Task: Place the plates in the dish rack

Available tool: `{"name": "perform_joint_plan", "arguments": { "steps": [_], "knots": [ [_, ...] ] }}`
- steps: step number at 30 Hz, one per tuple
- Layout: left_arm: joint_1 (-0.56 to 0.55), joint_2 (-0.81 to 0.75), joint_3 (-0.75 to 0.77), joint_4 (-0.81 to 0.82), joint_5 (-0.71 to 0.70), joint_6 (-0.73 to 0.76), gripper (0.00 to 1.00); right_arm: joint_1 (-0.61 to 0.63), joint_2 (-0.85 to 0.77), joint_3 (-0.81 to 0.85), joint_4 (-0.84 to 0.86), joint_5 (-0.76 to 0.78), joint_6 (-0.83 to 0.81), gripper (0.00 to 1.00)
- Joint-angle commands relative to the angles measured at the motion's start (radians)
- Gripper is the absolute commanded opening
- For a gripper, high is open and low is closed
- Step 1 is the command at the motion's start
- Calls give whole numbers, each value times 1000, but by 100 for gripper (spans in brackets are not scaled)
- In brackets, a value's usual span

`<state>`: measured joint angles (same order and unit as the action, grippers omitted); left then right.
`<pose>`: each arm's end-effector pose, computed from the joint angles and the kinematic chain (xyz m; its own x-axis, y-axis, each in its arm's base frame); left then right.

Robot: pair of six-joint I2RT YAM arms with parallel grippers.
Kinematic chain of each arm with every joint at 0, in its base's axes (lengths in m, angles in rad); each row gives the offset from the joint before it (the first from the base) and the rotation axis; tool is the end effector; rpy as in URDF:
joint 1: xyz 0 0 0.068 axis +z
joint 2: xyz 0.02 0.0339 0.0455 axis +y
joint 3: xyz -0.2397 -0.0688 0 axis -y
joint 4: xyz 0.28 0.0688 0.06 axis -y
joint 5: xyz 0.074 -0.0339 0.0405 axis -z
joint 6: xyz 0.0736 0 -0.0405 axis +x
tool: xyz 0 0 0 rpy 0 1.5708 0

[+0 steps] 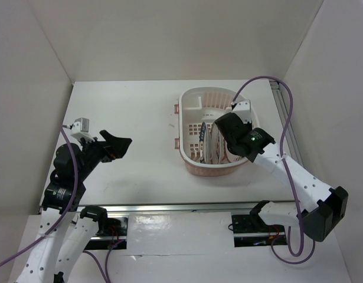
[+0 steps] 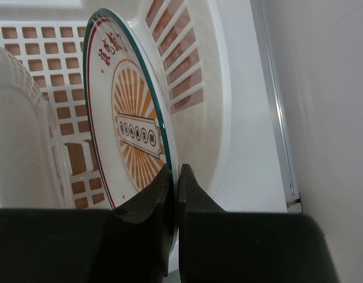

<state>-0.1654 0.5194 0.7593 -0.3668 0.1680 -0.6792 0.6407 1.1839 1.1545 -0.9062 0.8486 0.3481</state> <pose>0.2101 -0.0475 0.3387 -0.3019 -0.5775 -0.7585 0.1752 0.7485 -0.6396 0.2607 0.1255 0.2885 -0.6197 -0.1808 -0.7638 0.1842 0.9125 -0.3654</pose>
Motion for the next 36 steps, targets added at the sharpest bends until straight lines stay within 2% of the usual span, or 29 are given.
{"name": "perform_joint_plan", "arguments": {
  "steps": [1,14,24,28,30,33,36],
  "knots": [
    [-3,-10,40,26,-7,29,100,-4,-6,-9,79,32,22,0],
    [-3,-10,40,26,-16,29,100,-4,22,-29,101,14,22,1],
    [-3,-10,40,17,-25,29,100,-4,31,-50,110,-10,52,17],
    [-3,-10,49,8,-35,38,100,5,31,-50,110,-10,61,34],
    [-3,-10,49,8,-35,38,100,5,31,-39,101,-10,61,34],
    [-3,-10,49,8,-35,38,100,5,31,-30,92,-10,72,41],
    [-3,-10,49,8,-35,38,100,14,31,-30,82,-10,83,41]
  ]
}}
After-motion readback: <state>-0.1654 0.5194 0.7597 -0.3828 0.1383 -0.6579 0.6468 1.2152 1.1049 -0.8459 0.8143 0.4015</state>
